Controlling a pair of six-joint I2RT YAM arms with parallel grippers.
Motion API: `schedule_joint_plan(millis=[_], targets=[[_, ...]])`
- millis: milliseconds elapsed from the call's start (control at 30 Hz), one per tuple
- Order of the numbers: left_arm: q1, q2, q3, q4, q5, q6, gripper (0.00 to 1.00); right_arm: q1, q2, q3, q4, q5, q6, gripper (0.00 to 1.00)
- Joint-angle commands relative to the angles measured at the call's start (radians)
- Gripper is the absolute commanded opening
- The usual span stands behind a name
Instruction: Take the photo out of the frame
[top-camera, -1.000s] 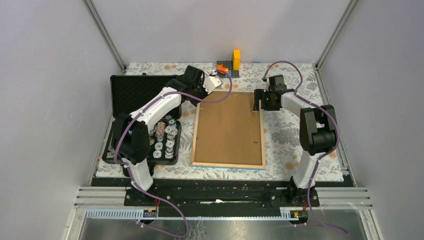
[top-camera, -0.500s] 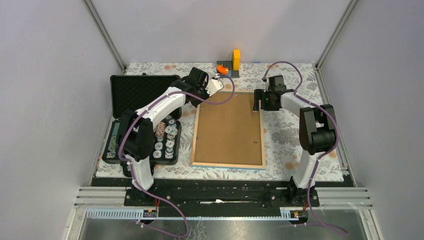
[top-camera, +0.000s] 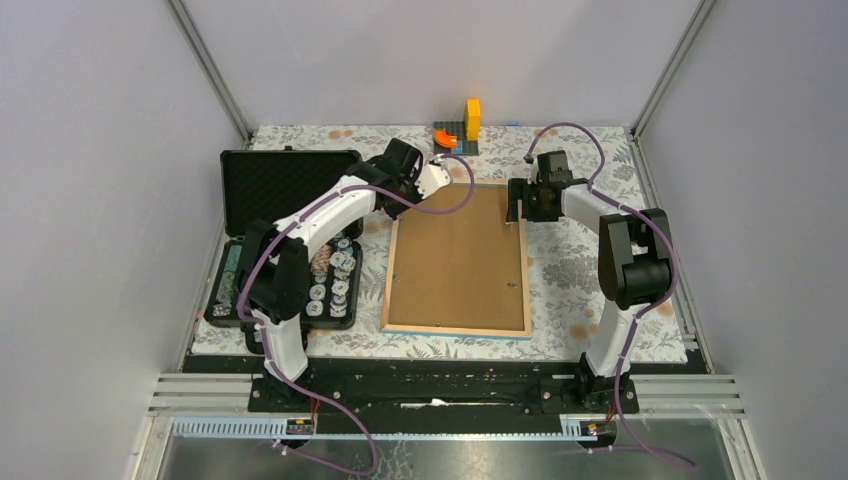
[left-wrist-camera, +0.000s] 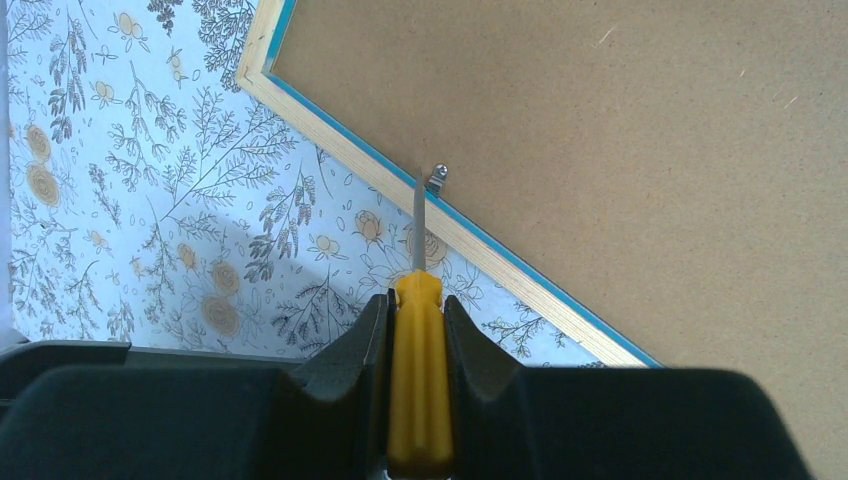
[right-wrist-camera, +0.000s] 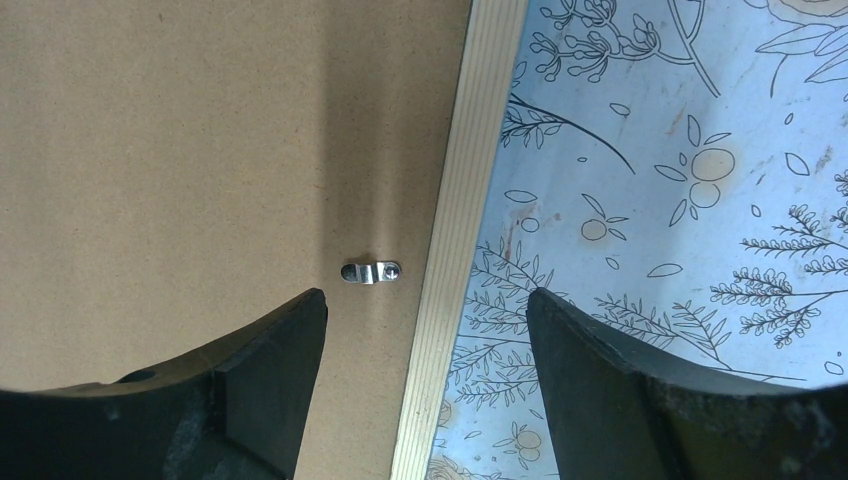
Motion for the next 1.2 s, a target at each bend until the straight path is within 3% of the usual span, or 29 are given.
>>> schedule_joint_plan(millis=[0,433,1167], targets=[[-0.006,-0.003,0.018,0.003,-0.025,0.010,0.00,0.003,0.012,0.004,0.018,-0.005,0.010,0.79],[-0.030,0.007,0.025,-0.055,-0.050,0.016,0.00,-0.001,0.014,0.004,0.018,-0.019,0.017,0.80],[-0.057,0.006,0.045,-0.096,0.023,-0.002,0.00,-0.009,0.011,0.006,0.016,-0.037,0.026,0.80]])
